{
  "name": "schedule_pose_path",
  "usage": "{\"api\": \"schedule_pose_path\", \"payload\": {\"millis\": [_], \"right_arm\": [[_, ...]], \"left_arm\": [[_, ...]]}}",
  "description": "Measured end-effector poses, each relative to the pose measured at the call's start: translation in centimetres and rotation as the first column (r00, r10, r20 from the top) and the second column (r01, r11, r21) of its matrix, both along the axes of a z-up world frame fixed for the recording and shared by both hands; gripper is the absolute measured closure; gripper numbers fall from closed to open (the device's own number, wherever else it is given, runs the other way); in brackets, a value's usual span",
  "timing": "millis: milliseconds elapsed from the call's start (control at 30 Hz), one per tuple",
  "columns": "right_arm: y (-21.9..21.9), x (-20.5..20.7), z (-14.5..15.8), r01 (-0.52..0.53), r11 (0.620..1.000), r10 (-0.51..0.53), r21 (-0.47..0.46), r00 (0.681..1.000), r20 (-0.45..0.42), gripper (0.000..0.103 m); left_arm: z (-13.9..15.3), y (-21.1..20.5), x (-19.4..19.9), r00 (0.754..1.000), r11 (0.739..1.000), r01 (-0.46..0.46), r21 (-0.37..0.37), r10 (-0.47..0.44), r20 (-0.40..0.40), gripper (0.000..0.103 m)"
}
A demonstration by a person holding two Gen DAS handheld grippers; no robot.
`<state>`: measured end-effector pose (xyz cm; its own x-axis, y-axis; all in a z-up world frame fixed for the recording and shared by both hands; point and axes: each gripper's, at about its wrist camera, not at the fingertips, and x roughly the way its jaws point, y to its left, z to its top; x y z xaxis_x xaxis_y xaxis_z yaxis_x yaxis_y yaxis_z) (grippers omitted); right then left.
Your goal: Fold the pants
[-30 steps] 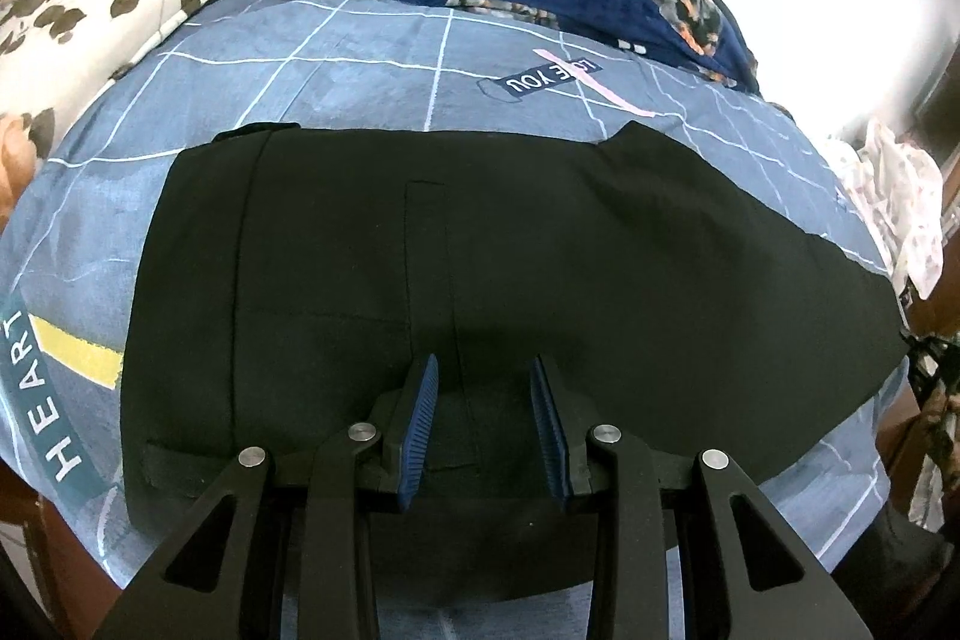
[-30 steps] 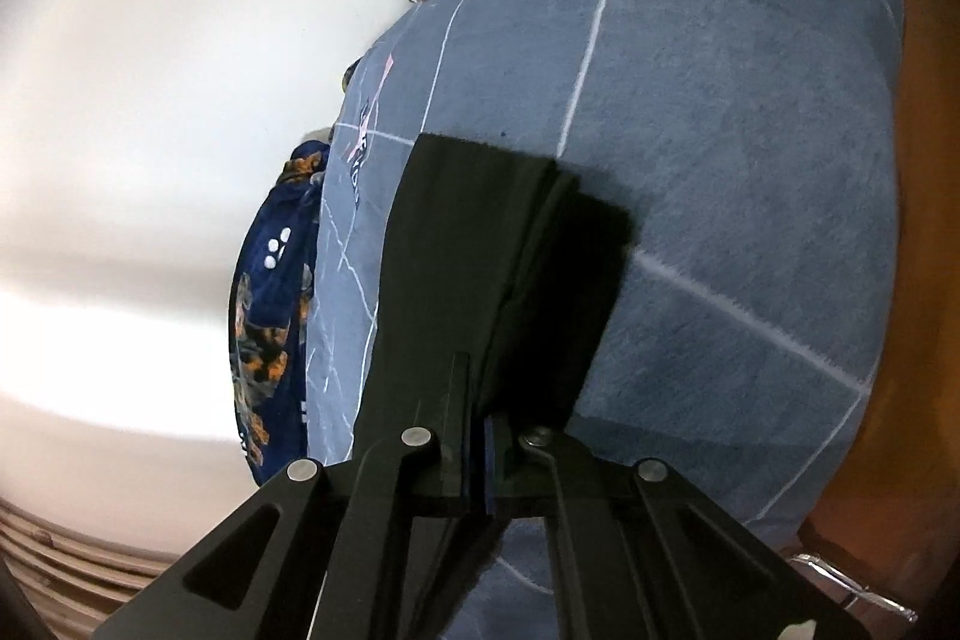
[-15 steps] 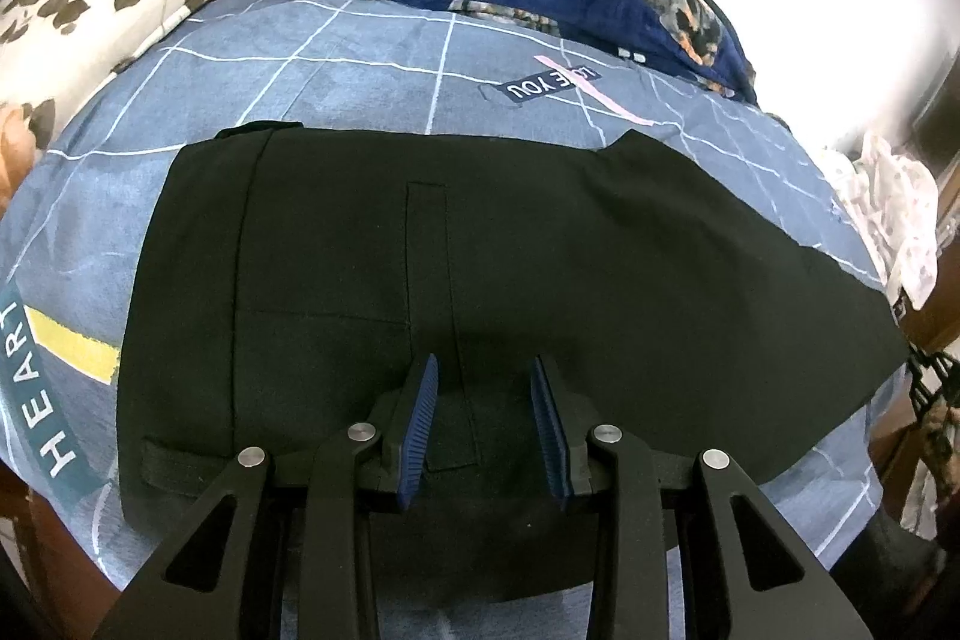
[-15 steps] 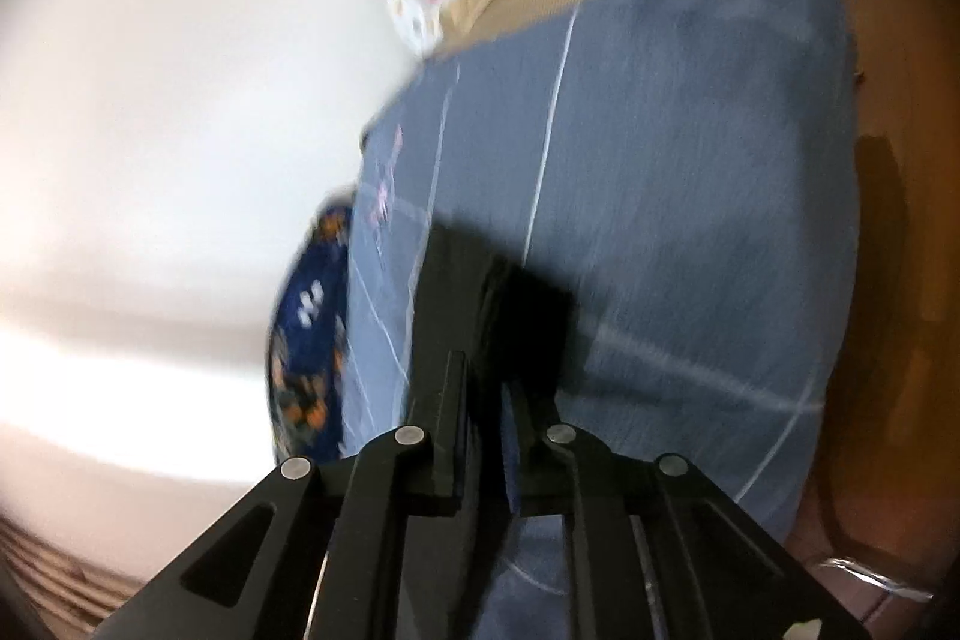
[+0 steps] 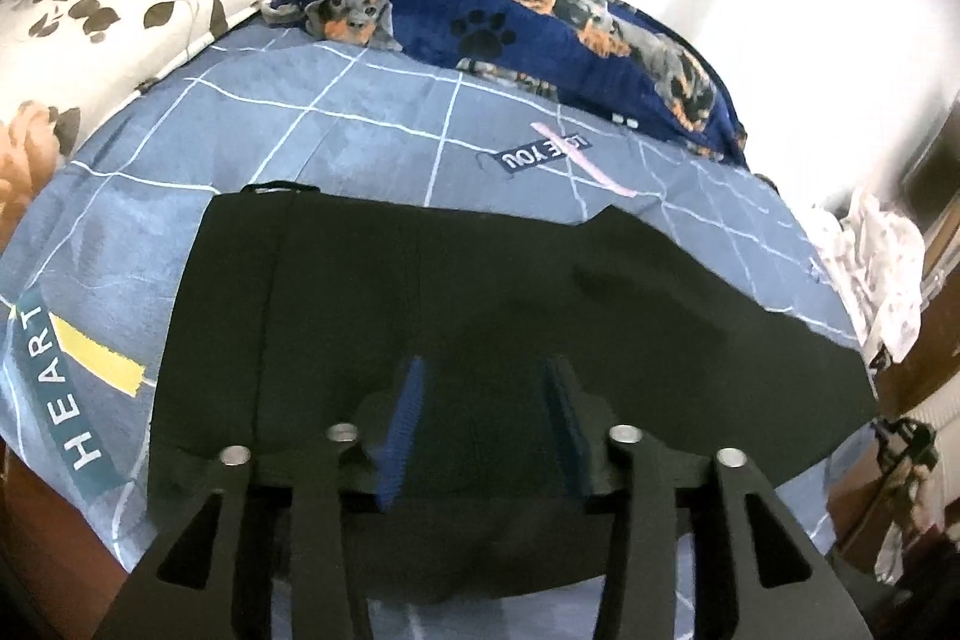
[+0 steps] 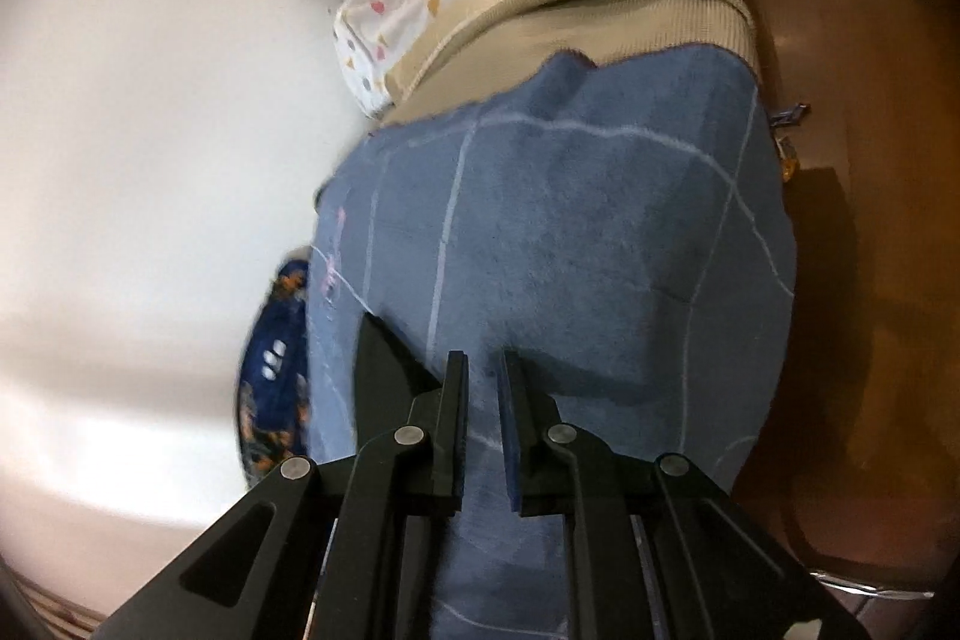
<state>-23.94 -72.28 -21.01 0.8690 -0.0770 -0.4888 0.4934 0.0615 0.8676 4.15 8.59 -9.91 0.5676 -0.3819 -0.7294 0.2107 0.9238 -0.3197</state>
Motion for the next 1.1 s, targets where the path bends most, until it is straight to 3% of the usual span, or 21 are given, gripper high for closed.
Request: {"api": "schedule_pose_path", "payload": {"millis": [67, 267, 433, 567, 700, 767, 833, 1100], "right_arm": [[0.4, 0.4, 0.2, -0.026, 0.999, 0.026, -0.018, 0.999, -0.023, 0.091], [0.8, 1.7, 1.4, -0.071, 0.997, 0.071, -0.017, 0.997, -0.03, 0.091], [0.8, 3.0, 2.7, -0.096, 0.995, 0.096, -0.008, 0.994, -0.047, 0.071], [0.6, 3.9, 2.9, -0.121, 0.993, 0.12, -0.008, 0.989, -0.082, 0.071], [0.5, 4.6, 3.2, -0.133, 0.991, 0.131, -0.014, 0.987, -0.099, 0.073], [0.7, 5.3, 3.3, -0.166, 0.986, 0.161, -0.023, 0.978, -0.133, 0.09], [1.0, 5.6, 3.1, -0.164, 0.986, 0.159, -0.02, 0.974, -0.163, 0.096], [1.6, 6.3, 4.8, -0.203, 0.968, 0.147, -0.148, 0.934, -0.324, 0.101]], "left_arm": [[0.2, -0.3, -0.2, 1.0, 1.0, -0.004, -0.004, 0.004, 0.006, 0.049], [-0.3, -0.8, -0.3, 1.0, 1.0, 0.011, 0.023, -0.01, -0.002, 0.049], [-0.9, -0.1, -0.1, 1.0, 1.0, -0.015, 0.006, 0.016, -0.026, 0.049], [-1.1, 0.2, -0.2, 0.999, 1.0, -0.025, -0.003, 0.025, -0.036, 0.049], [-1.2, 0.2, -0.2, 0.999, 1.0, -0.024, -0.002, 0.024, -0.035, 0.048], [-1.2, 0.1, -0.2, 0.999, 1.0, -0.022, 0.0, 0.022, -0.039, 0.048], [-1.2, 0.1, -0.3, 0.999, 1.0, -0.023, 0.003, 0.023, -0.037, 0.048], [-1.2, 0.6, -0.2, 0.998, 0.999, -0.041, -0.002, 0.041, -0.037, 0.047]]}}
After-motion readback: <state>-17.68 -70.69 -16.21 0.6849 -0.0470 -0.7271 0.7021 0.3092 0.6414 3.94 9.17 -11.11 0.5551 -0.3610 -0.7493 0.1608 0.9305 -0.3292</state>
